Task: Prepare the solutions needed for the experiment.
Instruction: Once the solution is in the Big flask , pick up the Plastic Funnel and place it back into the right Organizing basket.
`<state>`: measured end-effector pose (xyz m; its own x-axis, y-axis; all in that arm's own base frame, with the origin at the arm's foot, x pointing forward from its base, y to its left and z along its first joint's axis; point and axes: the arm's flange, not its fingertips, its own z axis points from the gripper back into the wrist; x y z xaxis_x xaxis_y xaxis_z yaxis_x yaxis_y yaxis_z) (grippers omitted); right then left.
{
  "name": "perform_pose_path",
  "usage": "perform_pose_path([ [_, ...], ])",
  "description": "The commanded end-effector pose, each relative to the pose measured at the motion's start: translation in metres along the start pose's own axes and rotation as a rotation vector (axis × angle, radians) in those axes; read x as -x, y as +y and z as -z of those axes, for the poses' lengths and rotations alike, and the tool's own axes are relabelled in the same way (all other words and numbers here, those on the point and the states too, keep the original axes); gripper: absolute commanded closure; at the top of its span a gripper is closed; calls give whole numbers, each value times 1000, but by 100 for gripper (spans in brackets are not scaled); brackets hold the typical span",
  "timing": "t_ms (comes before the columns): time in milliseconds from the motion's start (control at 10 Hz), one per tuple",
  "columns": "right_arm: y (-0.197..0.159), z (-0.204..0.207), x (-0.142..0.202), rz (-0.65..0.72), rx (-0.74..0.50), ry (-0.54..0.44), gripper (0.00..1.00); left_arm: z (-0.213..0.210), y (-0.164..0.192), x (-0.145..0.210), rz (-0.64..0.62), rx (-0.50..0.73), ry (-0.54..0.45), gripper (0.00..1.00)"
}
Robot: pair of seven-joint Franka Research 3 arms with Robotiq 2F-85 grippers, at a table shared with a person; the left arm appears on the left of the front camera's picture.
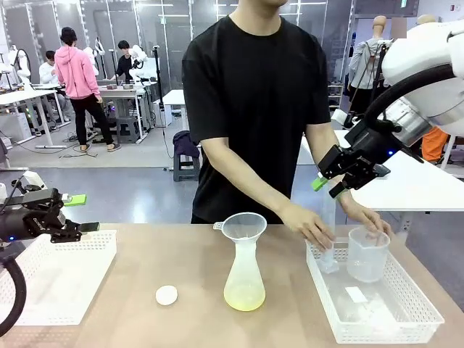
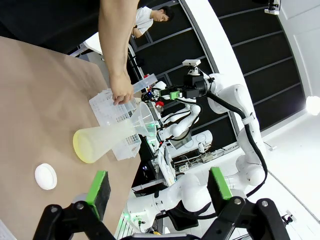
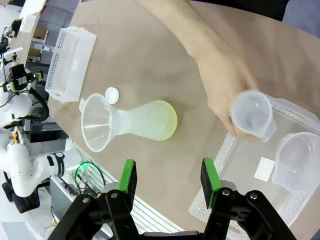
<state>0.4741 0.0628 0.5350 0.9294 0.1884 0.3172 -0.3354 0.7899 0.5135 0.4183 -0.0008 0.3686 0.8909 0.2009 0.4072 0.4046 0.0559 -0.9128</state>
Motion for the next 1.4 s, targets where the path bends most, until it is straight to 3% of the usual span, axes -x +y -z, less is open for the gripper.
perform_pose_path([
  [0,2,2,2,-17,-30,-6,34,0,0,-1,4,-10,5,0],
  [200,11,1,-3,22,65,40,34,0,0,-1,4,-10,5,0],
  [400,49,15,-16,-17,142,81,34,0,0,-1,4,-10,5,0],
  [800,99,48,-37,-76,151,149,34,0,0,-1,4,-10,5,0],
  [1300,134,88,-32,-123,218,204,34,0,0,-1,4,-10,5,0],
])
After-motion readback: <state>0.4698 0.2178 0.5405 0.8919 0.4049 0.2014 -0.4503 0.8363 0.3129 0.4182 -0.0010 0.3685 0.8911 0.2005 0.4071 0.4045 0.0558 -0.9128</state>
